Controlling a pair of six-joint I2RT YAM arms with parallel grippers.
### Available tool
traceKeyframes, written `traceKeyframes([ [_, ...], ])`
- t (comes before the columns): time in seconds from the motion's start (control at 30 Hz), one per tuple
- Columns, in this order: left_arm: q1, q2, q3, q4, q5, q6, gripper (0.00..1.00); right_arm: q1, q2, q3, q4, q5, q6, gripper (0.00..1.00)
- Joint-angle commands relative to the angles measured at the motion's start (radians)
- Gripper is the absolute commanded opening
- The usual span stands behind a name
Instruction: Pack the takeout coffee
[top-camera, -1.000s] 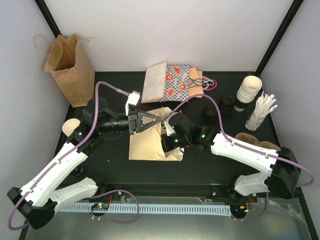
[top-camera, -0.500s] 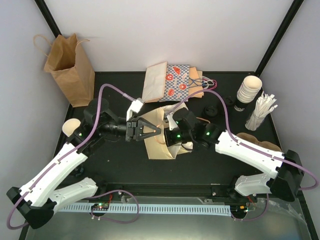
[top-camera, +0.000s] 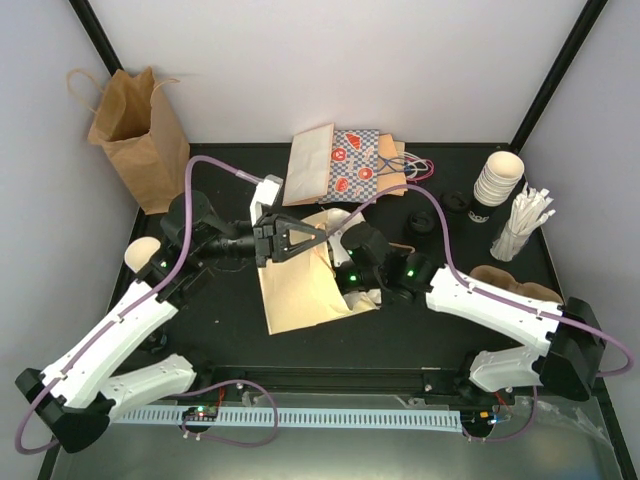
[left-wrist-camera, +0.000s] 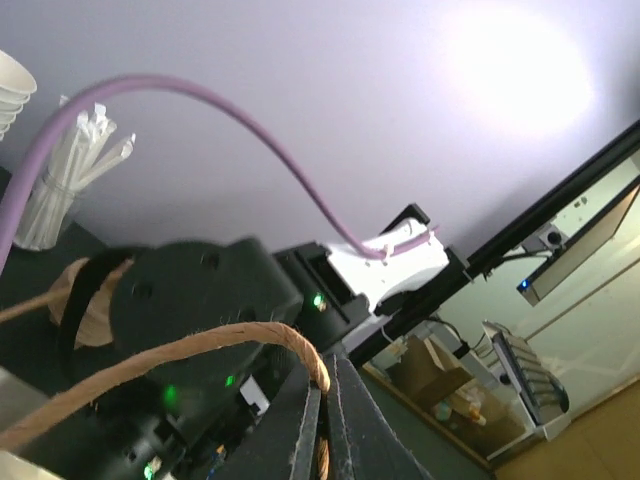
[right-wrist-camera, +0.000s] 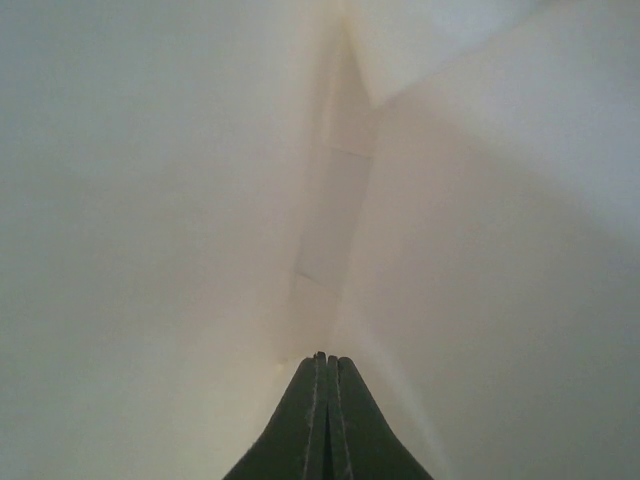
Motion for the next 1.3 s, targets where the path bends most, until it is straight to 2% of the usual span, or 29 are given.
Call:
traceKeyframes([
  [0.0,-0.004,0.032,0.074,0.127,-0.03,-0.051,0.02,0.004,0.013,-0.037,0.047,-0.01,0.038,0.01],
  [0.27,-0.005,0.031,0.125,0.125,-0.085,0.001,0.02,0.004,0.027,-0.063,0.087,-0.079,0.069,0.01],
  [0.5,-0.006,0.074,0.104,0.199,-0.056,-0.072,0.01,0.004,0.024,-0.048,0.13,-0.18,0.092,0.01],
  [0.87,-0.012,0.101,0.102,0.238,-0.045,-0.089,0.02,0.011,0.097,-0.018,0.083,-0.194,0.095,0.01],
  [1.03,-0.012,0.1,0.164,0.181,-0.045,-0.047,0.02,0.019,0.112,-0.02,0.022,-0.127,0.081,0.01],
  [1.27,-0.011,0.062,0.198,0.105,-0.056,-0.004,0.02,0.018,0.126,0.006,-0.153,0.076,0.019,0.01],
])
